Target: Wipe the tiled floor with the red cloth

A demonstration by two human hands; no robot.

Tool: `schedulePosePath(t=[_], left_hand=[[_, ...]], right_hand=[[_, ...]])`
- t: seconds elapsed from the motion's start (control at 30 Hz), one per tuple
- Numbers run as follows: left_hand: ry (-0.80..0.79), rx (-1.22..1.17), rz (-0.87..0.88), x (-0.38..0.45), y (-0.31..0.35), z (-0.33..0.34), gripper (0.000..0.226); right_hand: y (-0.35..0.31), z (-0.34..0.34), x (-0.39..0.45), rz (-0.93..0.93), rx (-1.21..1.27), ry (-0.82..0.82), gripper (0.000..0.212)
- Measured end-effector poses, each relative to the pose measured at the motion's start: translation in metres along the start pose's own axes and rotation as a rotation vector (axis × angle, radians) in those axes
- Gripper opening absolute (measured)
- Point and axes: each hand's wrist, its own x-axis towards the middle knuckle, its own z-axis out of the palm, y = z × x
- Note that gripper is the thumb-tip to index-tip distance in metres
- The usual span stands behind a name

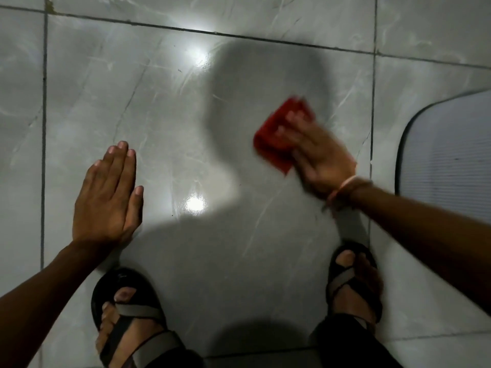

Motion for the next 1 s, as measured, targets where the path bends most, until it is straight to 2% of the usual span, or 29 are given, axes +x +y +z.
schedulePosePath(t=[0.07,0.13,0.23,0.3,0.37,0.47,0.53,0.6,0.67,0.8,0.9,0.97,1.0], left_hand=[[0.015,-0.001,0.012,-0.001,-0.001,0.001,0.066],[0.009,-0.001,0.016,0.000,-0.001,0.002,0.066],[-0.011,-0.008,0.013,-0.002,0.000,0.002,0.066],[-0.004,-0.005,0.007,-0.002,0.000,0.001,0.066],[-0.005,-0.003,0.008,-0.002,0.001,0.000,0.066],[-0.015,-0.002,0.003,-0.002,0.000,0.001,0.066],[-0.011,-0.006,0.000,-0.002,-0.001,0.001,0.066],[-0.009,-0.005,0.002,-0.003,-0.002,0.002,0.066],[0.002,-0.011,0.011,-0.003,-0.002,0.003,0.065],[0.005,-0.026,-0.003,-0.003,-0.001,0.002,0.064],[0.013,-0.039,-0.011,-0.001,0.000,0.000,0.064],[0.017,-0.043,-0.019,0.000,0.002,0.000,0.063],[0.020,-0.045,-0.019,-0.001,0.001,0.000,0.063]], right_hand=[[0.036,-0.016,0.045,0.268,-0.010,0.077,0.050],[0.053,-0.020,0.072,0.430,-0.009,0.131,0.051],[0.029,-0.012,0.068,0.502,-0.034,0.160,0.055],[-0.018,0.002,0.034,0.454,-0.045,0.155,0.058],[-0.088,0.025,-0.028,0.251,0.027,0.057,0.061],[-0.170,0.051,-0.114,-0.388,0.074,-0.256,0.063],[-0.171,0.058,-0.125,-0.694,0.108,-0.345,0.059],[-0.151,0.053,-0.106,-0.775,0.172,-0.360,0.054],[-0.117,0.041,-0.072,-0.660,0.159,-0.250,0.050],[-0.033,-0.006,0.018,0.073,0.059,0.185,0.042],[-0.006,-0.022,0.063,0.443,-0.036,0.427,0.042],[-0.012,-0.014,0.070,0.709,-0.024,0.300,0.054],[-0.026,-0.005,0.066,0.717,-0.011,0.208,0.056]])
